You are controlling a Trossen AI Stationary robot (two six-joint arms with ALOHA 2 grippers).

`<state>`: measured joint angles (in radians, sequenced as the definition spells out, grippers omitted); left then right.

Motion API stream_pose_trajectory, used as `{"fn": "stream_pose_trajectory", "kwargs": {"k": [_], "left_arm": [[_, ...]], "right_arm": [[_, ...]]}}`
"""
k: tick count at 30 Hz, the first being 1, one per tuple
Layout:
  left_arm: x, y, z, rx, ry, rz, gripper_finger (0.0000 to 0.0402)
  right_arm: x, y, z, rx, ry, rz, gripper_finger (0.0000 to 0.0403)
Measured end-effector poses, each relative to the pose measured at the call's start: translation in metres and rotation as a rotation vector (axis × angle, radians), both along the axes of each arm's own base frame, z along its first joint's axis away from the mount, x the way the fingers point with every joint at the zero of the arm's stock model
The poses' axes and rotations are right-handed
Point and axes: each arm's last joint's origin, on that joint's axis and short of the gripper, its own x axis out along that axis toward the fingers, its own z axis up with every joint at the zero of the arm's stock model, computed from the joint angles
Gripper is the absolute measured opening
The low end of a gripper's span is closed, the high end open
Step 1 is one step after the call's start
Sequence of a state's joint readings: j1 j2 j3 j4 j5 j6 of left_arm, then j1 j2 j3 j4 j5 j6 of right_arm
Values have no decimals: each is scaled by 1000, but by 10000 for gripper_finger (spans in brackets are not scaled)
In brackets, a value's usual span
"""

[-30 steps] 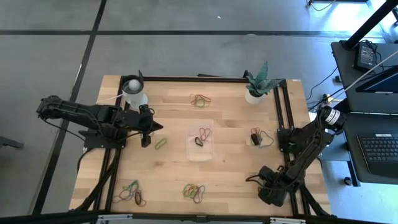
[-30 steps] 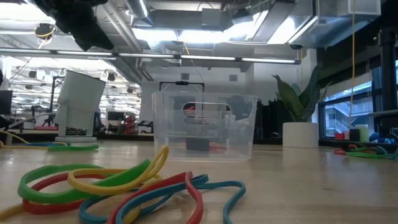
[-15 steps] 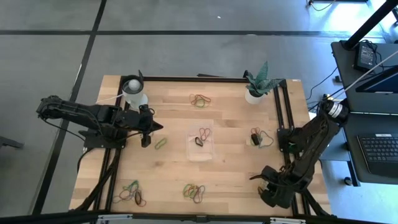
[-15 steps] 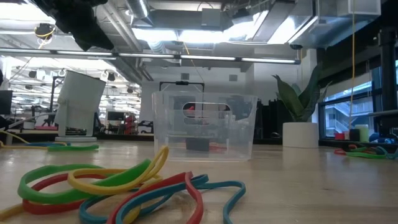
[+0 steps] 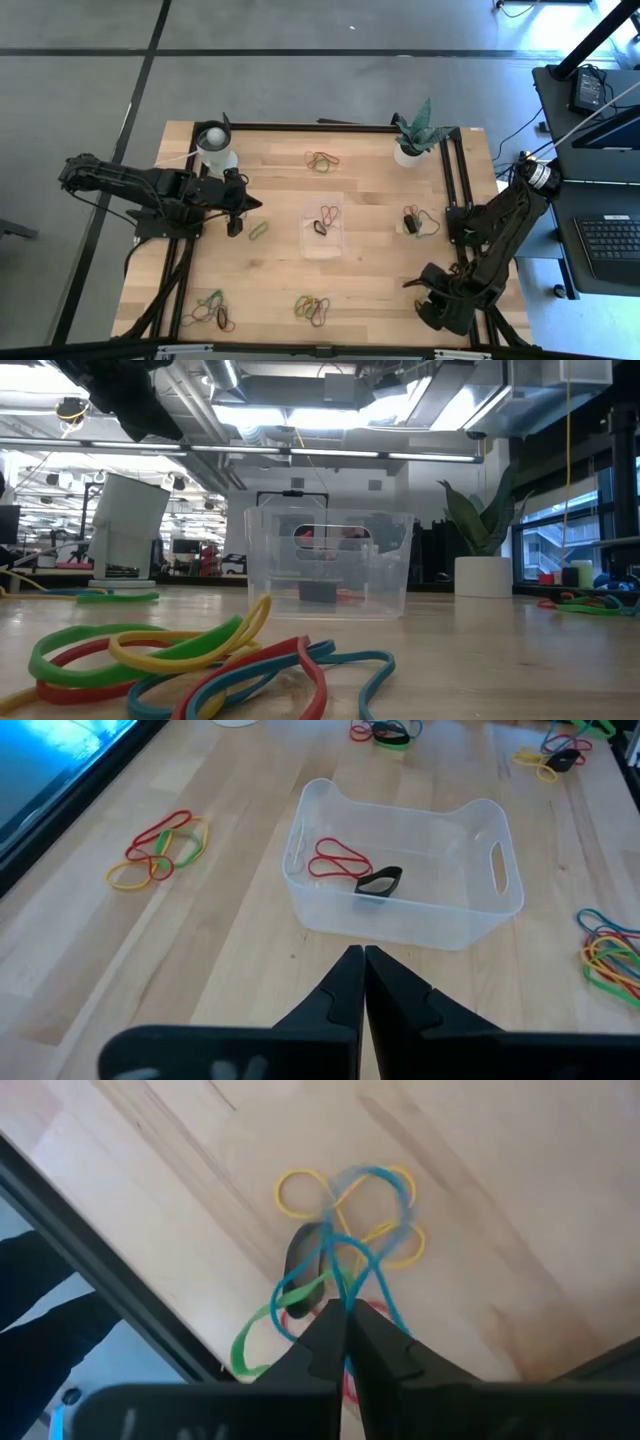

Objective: Pick and place rubber bands into bin
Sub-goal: Put the blue rubber band into the transparent bin

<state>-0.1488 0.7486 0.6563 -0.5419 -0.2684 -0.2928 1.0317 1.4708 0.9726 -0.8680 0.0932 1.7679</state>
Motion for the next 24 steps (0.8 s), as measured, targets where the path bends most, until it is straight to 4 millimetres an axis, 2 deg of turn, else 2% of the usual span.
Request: {"fn": "stream_pose_trajectory", "kwargs": {"k": [10, 24], "left_arm": [[0, 0, 0, 0, 0, 0, 4], [0, 0, 0, 0, 0, 0, 4]], "right_arm": [[0, 0, 0, 1, -2, -12, 13], [0, 0, 0, 38, 24, -197, 18]]}}
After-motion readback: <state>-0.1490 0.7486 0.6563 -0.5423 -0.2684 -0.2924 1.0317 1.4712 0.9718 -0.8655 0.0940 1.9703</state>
